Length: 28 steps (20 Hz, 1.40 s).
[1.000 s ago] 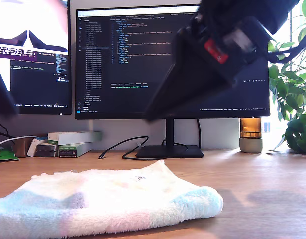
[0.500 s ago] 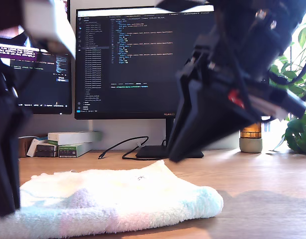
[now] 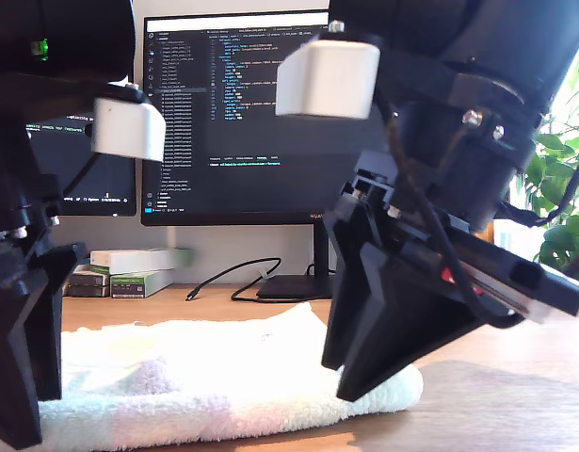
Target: Fold the tea towel to a neat square and place it to the right
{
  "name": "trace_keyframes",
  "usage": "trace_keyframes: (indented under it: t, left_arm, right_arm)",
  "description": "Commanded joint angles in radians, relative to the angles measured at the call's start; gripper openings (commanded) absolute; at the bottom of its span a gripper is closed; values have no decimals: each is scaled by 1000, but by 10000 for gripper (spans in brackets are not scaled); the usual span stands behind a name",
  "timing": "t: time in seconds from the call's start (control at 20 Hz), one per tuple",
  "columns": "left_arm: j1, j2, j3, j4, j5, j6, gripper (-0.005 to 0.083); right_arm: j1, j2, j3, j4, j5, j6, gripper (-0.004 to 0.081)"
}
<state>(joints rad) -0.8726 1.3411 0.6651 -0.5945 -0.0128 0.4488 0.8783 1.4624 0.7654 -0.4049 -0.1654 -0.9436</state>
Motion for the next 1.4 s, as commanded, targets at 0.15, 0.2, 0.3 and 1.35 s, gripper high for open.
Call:
trace_keyframes:
  t: [0.15, 0.2, 0.3, 1.35]
  left_arm:
    - [0, 105, -20, 25, 5, -4, 266]
    - [0, 123, -20, 29, 7, -4, 213]
    - [-1, 138, -20, 26, 17, -5, 34]
    - [-2, -113, -5, -10, 32, -16, -19]
  right_arm:
    - [-2, -3, -7, 3, 0, -2, 237]
    - [-2, -2, -7, 3, 0, -3, 238]
    - [-2, -2, -7, 3, 2, -3, 273]
    - [29, 20, -7, -32, 22, 61, 325]
